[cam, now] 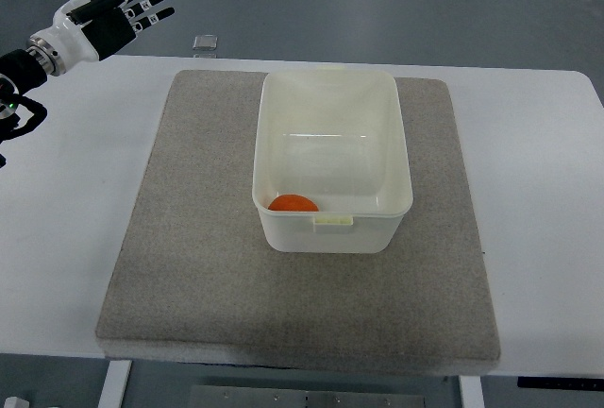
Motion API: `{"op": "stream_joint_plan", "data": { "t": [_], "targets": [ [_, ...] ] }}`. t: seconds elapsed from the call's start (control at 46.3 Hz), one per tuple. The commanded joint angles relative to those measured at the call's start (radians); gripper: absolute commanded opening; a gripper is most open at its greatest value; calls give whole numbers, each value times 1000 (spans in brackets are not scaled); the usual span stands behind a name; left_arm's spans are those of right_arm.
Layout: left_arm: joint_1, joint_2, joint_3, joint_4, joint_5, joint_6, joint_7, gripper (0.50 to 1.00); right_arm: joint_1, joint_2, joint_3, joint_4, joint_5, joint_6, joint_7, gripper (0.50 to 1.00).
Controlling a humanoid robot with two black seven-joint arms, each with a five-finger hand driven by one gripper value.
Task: Put orange in box with left hand
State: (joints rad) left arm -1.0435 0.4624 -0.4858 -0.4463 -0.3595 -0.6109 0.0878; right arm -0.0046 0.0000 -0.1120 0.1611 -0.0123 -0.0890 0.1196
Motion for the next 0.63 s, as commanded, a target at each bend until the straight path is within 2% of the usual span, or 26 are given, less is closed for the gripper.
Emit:
{"op": "stream_joint_plan", "data": {
  "t": [0.0,0.605],
  "targets": [
    [8,-4,-23,-2,-39,0,38,994,0,0,0,0,0,0,0,932],
    [72,-48,-59,0,-47,0,43,994,-3,0,-8,14,-5,-2,3,932]
  ]
}}
